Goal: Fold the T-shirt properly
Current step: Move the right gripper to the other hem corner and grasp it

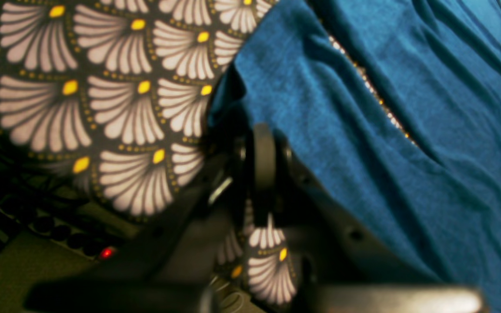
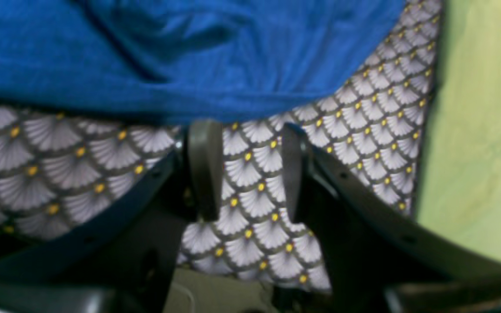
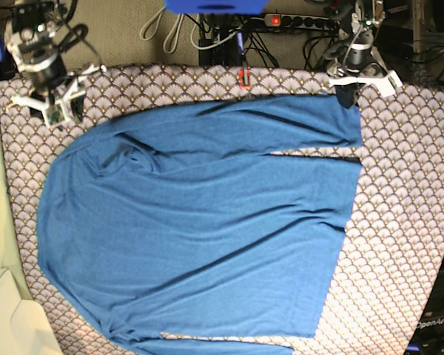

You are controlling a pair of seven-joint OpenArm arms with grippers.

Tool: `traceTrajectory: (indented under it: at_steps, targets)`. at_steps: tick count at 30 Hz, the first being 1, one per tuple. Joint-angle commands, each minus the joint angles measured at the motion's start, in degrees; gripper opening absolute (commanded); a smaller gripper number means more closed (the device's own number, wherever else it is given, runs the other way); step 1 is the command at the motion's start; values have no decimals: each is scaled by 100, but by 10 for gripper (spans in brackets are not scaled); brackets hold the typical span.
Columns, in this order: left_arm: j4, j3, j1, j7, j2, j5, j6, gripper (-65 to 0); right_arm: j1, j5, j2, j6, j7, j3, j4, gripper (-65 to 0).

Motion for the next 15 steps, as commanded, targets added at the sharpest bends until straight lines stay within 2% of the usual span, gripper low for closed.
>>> traceTrajectory:
  at_steps: [1, 4, 7, 9, 13, 15]
  targets:
    - [80, 5, 56, 49, -24, 15, 8, -647, 112, 8, 71, 153, 74, 13, 61, -396]
    - [80, 5, 56, 49, -24, 15, 8, -647, 402, -239, 89, 557, 30, -13, -141, -348]
    - [88, -4, 65, 49, -24, 15, 8, -647, 666, -740, -61, 1049, 30, 4, -264, -310]
    - [88, -135, 56, 49, -24, 15, 8, -647, 771, -951, -202, 1093, 38, 4, -281, -305]
    - [88, -232, 47, 49, -24, 15, 8, -647, 886, -1030, -281, 1093, -6, 4, -290, -305]
    - [88, -232, 47, 49, -24, 15, 8, -647, 1018, -1030, -474, 1102, -32, 48, -299, -303]
